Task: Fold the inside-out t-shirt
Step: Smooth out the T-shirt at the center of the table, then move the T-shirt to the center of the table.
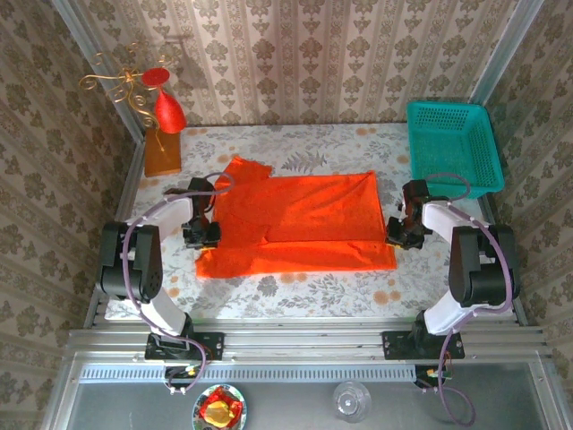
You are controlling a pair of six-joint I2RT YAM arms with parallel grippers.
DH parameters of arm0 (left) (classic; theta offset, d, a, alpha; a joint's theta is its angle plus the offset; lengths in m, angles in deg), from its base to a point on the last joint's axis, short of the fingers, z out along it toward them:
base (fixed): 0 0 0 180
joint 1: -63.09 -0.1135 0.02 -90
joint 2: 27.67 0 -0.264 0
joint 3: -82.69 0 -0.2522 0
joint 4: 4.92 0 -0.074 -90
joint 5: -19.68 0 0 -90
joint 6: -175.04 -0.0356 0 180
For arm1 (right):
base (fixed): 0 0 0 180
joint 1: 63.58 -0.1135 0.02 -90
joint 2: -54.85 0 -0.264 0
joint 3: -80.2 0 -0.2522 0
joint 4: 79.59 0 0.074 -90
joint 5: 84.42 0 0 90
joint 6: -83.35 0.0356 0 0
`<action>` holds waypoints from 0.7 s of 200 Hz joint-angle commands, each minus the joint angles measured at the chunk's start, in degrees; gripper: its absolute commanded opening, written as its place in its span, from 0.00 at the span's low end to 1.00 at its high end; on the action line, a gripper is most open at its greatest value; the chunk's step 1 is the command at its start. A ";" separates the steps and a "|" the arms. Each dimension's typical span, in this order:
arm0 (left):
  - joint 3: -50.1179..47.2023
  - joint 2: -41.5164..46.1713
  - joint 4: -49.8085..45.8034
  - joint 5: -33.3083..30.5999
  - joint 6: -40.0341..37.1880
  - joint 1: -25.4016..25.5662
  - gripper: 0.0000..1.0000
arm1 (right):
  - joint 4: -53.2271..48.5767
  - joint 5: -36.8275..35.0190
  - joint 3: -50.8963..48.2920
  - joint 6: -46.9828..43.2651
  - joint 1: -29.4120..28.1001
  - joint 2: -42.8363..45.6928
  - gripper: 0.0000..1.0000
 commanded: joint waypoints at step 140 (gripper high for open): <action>-18.95 12.41 5.63 0.98 16.80 4.31 0.27 | 4.62 12.89 -9.28 15.69 -5.54 4.32 0.45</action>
